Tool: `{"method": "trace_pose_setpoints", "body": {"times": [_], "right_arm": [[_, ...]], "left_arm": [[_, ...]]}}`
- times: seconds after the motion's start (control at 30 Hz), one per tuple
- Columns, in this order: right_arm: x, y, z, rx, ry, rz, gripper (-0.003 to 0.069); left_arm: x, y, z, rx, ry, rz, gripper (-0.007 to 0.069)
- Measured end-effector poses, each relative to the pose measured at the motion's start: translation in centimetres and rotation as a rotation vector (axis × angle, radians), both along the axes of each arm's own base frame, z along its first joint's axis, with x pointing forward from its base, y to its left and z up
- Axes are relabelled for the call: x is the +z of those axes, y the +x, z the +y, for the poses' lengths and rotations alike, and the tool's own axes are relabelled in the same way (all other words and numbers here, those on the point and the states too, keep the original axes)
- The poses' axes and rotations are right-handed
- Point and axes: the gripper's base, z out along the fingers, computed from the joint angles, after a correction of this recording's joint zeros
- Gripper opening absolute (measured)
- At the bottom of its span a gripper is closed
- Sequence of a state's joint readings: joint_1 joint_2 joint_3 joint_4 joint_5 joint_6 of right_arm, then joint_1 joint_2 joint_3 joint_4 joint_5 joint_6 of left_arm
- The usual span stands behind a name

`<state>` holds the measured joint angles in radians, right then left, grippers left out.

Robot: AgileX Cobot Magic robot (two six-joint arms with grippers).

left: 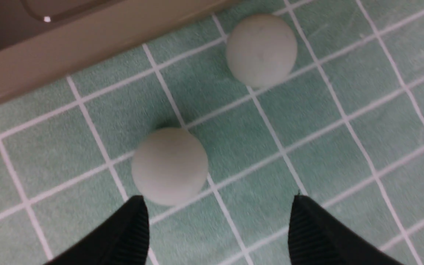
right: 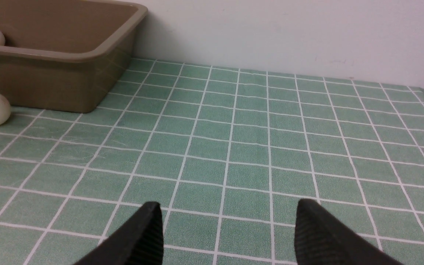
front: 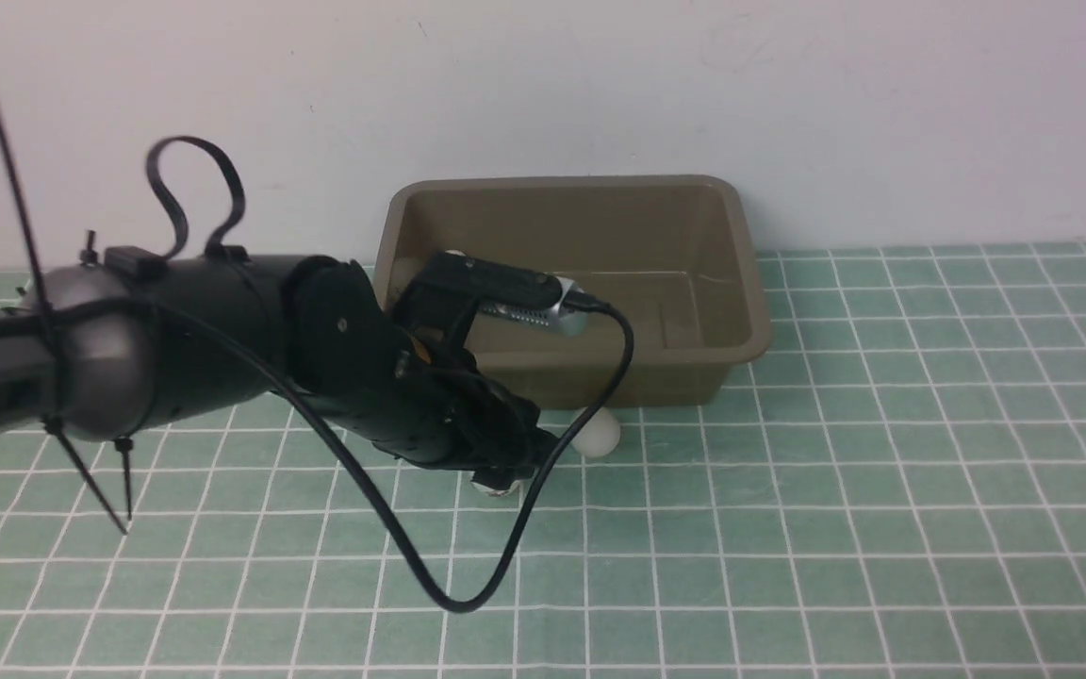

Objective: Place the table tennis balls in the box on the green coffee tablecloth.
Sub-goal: 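Reach for and grasp a ping pong ball on the table beside the basket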

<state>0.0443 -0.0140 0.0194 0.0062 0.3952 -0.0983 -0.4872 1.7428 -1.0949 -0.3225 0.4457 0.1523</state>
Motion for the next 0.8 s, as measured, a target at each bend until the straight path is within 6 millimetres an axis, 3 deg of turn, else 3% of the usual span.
{"method": "trace_pose_setpoints", "body": {"times": [0.63, 0.73, 0.8], "right_arm": [[0.0, 0.0, 0.0, 0.0, 0.0, 0.0, 0.0441], [0.0, 0.0, 0.0, 0.0, 0.0, 0.0, 0.0441], [0.0, 0.0, 0.0, 0.0, 0.0, 0.0, 0.0441]], "left_arm": [[-5.3, 2.2, -0.7, 0.041, 0.026, -0.024, 0.0453], [-5.9, 2.5, -0.7, 0.032, 0.036, -0.045, 0.0348], [-5.8, 2.6, -0.8, 0.023, 0.038, -0.063, 0.0335]]}}
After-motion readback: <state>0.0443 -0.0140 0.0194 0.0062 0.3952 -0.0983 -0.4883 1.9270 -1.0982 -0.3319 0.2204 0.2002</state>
